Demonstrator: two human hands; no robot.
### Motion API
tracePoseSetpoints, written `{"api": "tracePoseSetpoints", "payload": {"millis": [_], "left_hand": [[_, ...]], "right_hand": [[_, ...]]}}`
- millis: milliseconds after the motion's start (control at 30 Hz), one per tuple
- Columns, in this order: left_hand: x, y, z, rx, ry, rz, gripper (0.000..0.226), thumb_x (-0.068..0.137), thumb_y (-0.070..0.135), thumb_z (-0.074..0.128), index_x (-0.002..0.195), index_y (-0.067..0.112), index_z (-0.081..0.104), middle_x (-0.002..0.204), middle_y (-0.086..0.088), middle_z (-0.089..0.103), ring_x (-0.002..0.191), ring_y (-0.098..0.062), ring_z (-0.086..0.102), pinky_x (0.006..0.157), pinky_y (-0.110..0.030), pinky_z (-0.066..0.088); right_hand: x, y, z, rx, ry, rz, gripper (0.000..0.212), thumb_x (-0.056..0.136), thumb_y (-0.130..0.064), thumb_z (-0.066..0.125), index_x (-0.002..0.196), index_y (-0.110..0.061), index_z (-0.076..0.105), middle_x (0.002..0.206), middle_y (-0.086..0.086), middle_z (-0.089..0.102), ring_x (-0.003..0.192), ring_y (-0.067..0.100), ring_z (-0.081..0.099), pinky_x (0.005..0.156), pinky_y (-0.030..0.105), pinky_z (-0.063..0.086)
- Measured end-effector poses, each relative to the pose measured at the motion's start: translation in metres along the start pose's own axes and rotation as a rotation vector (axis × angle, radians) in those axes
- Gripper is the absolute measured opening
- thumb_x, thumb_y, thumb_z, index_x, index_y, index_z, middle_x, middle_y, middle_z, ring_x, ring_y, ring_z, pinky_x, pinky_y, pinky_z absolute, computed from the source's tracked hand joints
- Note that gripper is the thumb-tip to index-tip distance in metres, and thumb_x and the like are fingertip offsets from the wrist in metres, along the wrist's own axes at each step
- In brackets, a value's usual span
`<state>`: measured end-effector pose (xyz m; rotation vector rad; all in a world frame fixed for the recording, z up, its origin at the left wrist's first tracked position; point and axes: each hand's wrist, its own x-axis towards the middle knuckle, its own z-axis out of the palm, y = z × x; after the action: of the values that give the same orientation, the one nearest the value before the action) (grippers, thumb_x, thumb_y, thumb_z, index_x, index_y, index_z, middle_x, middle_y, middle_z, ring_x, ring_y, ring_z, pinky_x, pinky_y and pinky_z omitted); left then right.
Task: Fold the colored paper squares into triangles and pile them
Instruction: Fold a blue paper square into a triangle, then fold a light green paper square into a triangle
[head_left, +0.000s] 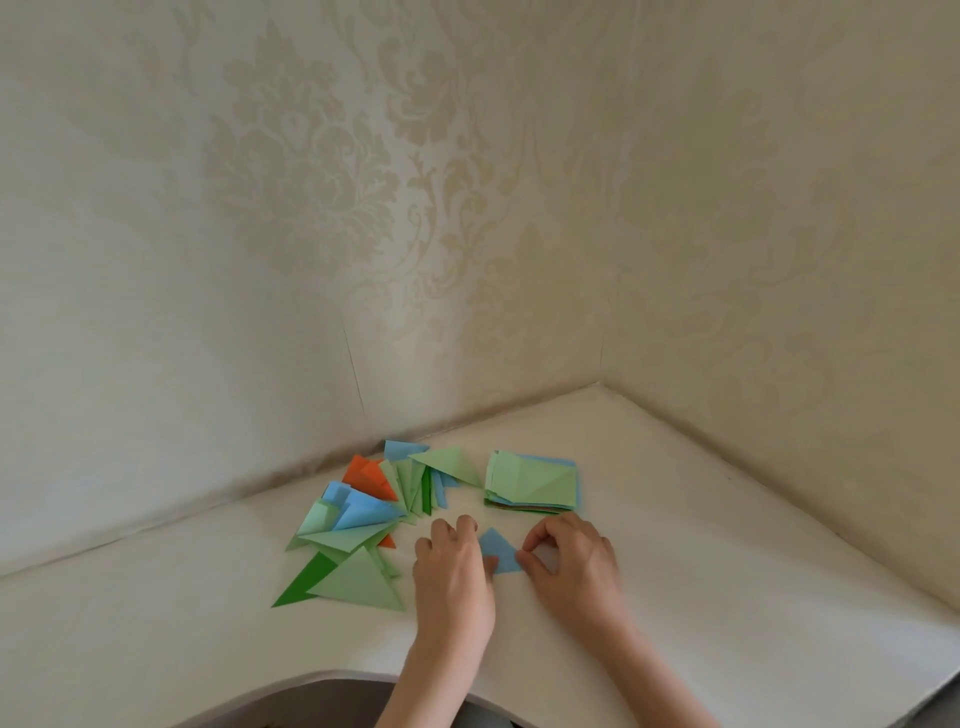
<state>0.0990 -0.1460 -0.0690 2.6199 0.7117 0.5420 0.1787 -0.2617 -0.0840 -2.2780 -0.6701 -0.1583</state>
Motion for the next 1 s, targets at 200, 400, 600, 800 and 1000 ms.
{"api": "tracePoseSetpoints", "payload": {"millis": [200,400,600,800,1000], "left_hand": [[0.003,-0.007,0.002,-0.185,-0.024,0.043,0.021,0.092,0.013,0.057,0.112,0.019,0.054,0.105,0.003,0.057,0.103,-0.017,0.055,0.079,-0.022,0.04],[0.013,-0.019,-0.012,-0.205,0.047,0.107,0.023,0.092,0.007,0.056,0.108,0.022,0.06,0.099,0.008,0.063,0.086,-0.005,0.054,0.074,-0.018,0.043],[0.055,-0.043,-0.042,-0.085,0.165,0.06,0.024,0.088,0.003,0.059,0.105,0.019,0.067,0.092,0.001,0.068,0.086,-0.021,0.062,0.075,-0.04,0.048],[0.097,-0.051,-0.048,-0.038,0.192,-0.013,0.025,0.092,0.009,0.053,0.111,0.021,0.064,0.101,0.0,0.068,0.098,-0.024,0.058,0.082,-0.035,0.045],[0.117,-0.047,-0.029,-0.021,0.164,-0.044,0.023,0.096,0.012,0.051,0.114,0.022,0.06,0.104,0.003,0.067,0.1,-0.017,0.059,0.082,-0.028,0.035]], "right_hand": [[-0.003,-0.001,-0.001,-0.02,0.024,-0.024,0.013,0.076,-0.031,0.073,0.08,-0.028,0.061,0.083,-0.016,0.054,0.086,0.013,0.054,0.077,0.03,0.039],[0.008,-0.009,-0.009,0.13,0.068,-0.039,0.024,0.071,-0.013,0.075,0.075,-0.032,0.06,0.078,-0.016,0.059,0.074,0.006,0.056,0.066,0.009,0.04],[0.039,-0.021,-0.01,0.049,0.151,-0.102,0.027,0.081,-0.016,0.071,0.108,-0.017,0.068,0.107,-0.005,0.066,0.1,0.011,0.061,0.082,0.016,0.042],[0.054,-0.015,0.006,-0.162,-0.025,-0.101,0.044,0.089,-0.038,0.062,0.128,-0.017,0.058,0.131,-0.001,0.057,0.122,0.021,0.05,0.099,0.029,0.039],[0.051,-0.008,0.02,-0.281,0.146,-0.227,0.013,0.067,-0.034,0.075,0.075,-0.023,0.075,0.081,-0.007,0.071,0.074,0.021,0.067,0.06,0.033,0.055]]}}
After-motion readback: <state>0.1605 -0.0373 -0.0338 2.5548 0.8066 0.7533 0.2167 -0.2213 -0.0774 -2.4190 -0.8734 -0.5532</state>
